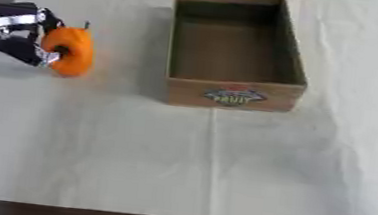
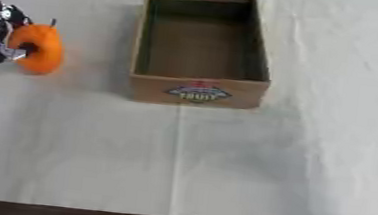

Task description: Pick up objects on the table and place them in the box.

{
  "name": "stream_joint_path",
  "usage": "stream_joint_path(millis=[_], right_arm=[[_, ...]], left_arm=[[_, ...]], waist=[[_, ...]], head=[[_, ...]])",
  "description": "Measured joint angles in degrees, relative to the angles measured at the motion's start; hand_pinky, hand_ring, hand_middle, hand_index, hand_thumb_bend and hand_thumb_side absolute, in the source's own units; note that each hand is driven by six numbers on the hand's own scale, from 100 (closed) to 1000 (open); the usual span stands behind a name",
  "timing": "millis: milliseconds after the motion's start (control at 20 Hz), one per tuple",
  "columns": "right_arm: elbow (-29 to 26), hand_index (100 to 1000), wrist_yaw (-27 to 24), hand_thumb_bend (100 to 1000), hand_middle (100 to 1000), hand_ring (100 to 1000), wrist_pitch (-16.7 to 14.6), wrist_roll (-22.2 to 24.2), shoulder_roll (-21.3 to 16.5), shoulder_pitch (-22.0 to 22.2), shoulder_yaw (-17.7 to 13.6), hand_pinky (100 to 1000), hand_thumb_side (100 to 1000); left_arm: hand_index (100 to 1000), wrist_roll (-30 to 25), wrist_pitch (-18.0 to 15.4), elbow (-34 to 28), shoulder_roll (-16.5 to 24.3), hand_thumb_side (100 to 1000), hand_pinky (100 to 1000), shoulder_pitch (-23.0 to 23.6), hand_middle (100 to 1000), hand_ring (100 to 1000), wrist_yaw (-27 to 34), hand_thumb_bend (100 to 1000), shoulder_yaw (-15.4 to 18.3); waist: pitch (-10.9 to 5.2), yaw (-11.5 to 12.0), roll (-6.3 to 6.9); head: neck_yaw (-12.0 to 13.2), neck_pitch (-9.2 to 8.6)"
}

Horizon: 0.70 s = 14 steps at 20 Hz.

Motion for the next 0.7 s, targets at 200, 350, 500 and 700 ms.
stream_joint_path(millis=[200, 350, 500, 700], right_arm=[[0.0, 829, 0.0, 100, 593, 988, 0.0, 0.0, 0.0, 0.0, 0.0, 920, 945], [0.0, 829, -0.1, 100, 593, 988, 0.0, 0.0, 0.0, 0.0, 0.0, 920, 943], [0.0, 829, -0.1, 100, 594, 988, 0.0, 0.0, 0.0, 0.0, 0.0, 920, 942], [0.0, 830, -0.1, 100, 594, 987, -0.1, -0.1, 0.0, 0.0, 0.0, 920, 942]], left_arm=[[632, 0.6, -0.6, -0.8, 0.3, 363, 234, 0.0, 408, 492, 0.4, 100, 0.4], [624, 1.5, -1.2, -1.7, 0.5, 367, 223, -0.1, 399, 483, 0.8, 100, 0.7], [612, 3.0, -1.4, -2.7, 0.5, 369, 203, -0.7, 383, 468, 1.3, 100, 1.0], [576, 5.5, -1.0, -5.2, 0.5, 369, 155, -2.1, 347, 434, 2.1, 100, 1.7]], waist=[[-0.40, 0.1, -0.19], [-0.42, 0.1, -0.27], [-0.45, 0.0, -0.27], [-0.46, -0.2, -0.29]], head=[[0.0, 0.00], [0.0, -0.01], [0.0, -0.04], [0.1, -0.17]])
